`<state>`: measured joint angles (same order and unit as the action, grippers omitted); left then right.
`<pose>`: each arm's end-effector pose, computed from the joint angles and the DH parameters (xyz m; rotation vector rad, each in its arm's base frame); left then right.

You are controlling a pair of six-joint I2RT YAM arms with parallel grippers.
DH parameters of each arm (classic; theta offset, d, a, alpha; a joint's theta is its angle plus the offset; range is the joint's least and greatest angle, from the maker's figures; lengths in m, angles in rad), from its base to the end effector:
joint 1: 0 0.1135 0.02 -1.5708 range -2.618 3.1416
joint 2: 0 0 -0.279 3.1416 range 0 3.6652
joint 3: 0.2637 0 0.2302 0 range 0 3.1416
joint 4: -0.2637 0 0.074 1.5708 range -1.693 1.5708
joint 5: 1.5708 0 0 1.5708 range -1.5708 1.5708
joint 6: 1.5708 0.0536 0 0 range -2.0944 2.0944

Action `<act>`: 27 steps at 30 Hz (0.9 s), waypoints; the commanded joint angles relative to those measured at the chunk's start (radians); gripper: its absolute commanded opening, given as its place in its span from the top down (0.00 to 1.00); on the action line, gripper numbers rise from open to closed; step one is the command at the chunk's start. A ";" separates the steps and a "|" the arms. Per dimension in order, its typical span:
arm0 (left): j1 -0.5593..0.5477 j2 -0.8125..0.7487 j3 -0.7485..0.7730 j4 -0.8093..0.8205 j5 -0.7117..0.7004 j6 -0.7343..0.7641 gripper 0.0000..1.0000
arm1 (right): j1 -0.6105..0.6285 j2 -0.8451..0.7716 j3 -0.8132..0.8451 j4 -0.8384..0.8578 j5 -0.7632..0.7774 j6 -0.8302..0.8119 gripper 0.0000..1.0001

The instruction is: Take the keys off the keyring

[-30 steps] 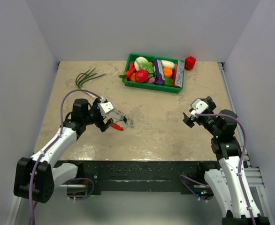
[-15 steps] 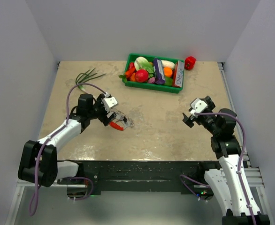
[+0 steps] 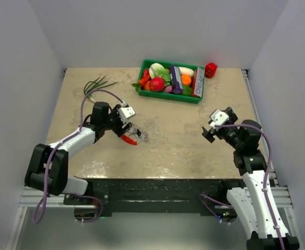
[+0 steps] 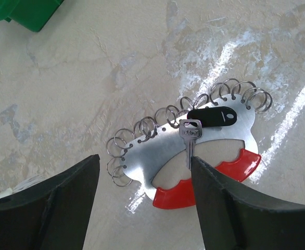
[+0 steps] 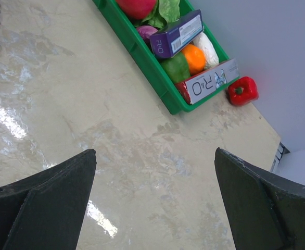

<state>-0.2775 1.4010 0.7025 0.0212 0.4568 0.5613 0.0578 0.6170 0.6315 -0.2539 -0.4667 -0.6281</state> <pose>0.2597 -0.0986 0.2150 1.1076 1.8891 -0.3534 0.1306 0.0317 0.3092 -0.8981 1.5417 0.0126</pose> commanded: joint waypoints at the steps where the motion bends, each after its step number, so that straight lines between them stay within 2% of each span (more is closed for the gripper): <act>1: -0.015 -0.007 0.049 0.026 0.013 0.006 0.27 | -0.007 -0.003 0.005 0.004 -0.026 -0.010 0.01; 15: -0.035 0.093 0.127 -0.058 -0.020 -0.014 0.32 | -0.015 -0.017 0.000 -0.005 -0.044 -0.018 0.01; 27: -0.063 0.148 0.156 -0.066 -0.023 -0.027 0.35 | -0.018 -0.016 -0.003 -0.005 -0.053 -0.016 0.01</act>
<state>-0.3241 1.5177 0.7990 -0.0483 0.4328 0.5568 0.0463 0.6079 0.6315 -0.2707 -0.4942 -0.6369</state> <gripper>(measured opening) 0.658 0.986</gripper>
